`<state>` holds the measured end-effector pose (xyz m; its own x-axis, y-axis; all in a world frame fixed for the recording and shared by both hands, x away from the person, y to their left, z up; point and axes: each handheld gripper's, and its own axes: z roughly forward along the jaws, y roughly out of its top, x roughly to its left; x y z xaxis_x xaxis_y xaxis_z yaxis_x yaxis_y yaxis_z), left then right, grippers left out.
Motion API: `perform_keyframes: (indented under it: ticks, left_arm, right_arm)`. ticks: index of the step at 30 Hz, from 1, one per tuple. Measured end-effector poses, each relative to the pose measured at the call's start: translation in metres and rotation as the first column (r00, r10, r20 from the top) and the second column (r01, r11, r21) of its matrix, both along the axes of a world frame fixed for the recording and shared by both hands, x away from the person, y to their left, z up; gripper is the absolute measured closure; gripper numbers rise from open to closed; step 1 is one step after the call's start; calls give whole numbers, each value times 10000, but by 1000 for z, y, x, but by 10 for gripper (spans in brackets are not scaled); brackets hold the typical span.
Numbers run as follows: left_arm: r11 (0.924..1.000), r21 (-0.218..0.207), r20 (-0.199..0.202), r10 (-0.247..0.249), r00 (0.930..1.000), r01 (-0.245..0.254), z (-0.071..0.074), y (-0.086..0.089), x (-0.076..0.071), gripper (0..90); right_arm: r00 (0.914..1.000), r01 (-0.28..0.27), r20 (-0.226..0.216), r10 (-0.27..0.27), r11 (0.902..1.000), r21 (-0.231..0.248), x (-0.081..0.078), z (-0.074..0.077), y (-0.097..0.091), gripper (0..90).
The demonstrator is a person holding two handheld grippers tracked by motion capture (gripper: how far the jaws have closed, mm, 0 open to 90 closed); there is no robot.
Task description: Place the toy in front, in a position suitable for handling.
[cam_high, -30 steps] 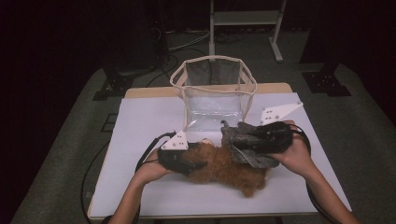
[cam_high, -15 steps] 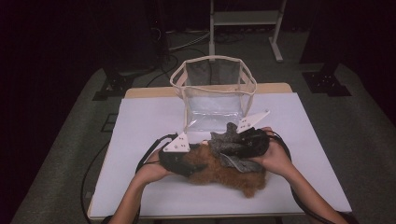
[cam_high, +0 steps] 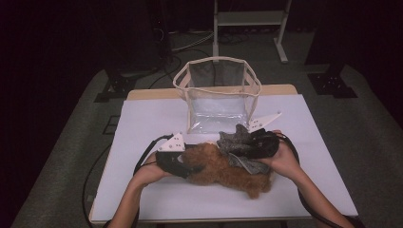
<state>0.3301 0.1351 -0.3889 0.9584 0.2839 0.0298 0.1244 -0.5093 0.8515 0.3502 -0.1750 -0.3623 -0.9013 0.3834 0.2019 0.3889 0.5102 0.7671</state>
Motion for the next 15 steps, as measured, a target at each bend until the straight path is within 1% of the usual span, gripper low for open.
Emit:
perform_keyframes:
  ticks: [1,2,4,5,7,9,11,12,14,15]
  left_arm:
    - [10000,-47,-10,-20,10000,19,0,0,0,343]
    - [10000,-41,99,11,10000,-11,0,-1,-1,371]
    - [9999,-125,122,96,9999,-94,2,-2,-2,400]
    - [9995,-274,158,160,9997,-155,4,-3,-2,412]
    - [9991,-392,245,161,9996,-151,7,-4,-3,425]
    - [9991,-389,291,185,9994,-174,8,-6,-3,432]
    - [9990,-412,337,169,9993,-155,9,-9,-2,432]
    - [9989,-430,340,189,9992,-175,9,-9,-1,432]
    - [9989,-418,361,205,9991,-190,10,-11,-1,433]
    - [9989,-433,378,192,9991,-175,10,-11,-2,433]
  right_arm:
    - [10000,16,-10,-16,10000,42,0,0,-1,745]
    - [10000,24,-32,-24,9999,112,0,1,-3,745]
    - [9999,82,-86,-80,9998,181,-1,6,-7,743]
    - [9999,93,-49,-92,9997,222,-1,9,-8,743]
    - [9998,184,117,-186,9996,227,-5,24,-14,743]
    - [9992,215,343,-223,9995,236,-9,37,-17,743]
    - [9977,186,642,-203,9994,277,-14,55,-19,742]
    - [9968,82,788,-110,9994,349,-16,63,-18,742]
    - [9954,-108,954,76,9994,332,-18,72,-13,741]
    - [9951,-182,978,150,9994,311,-19,74,-9,741]
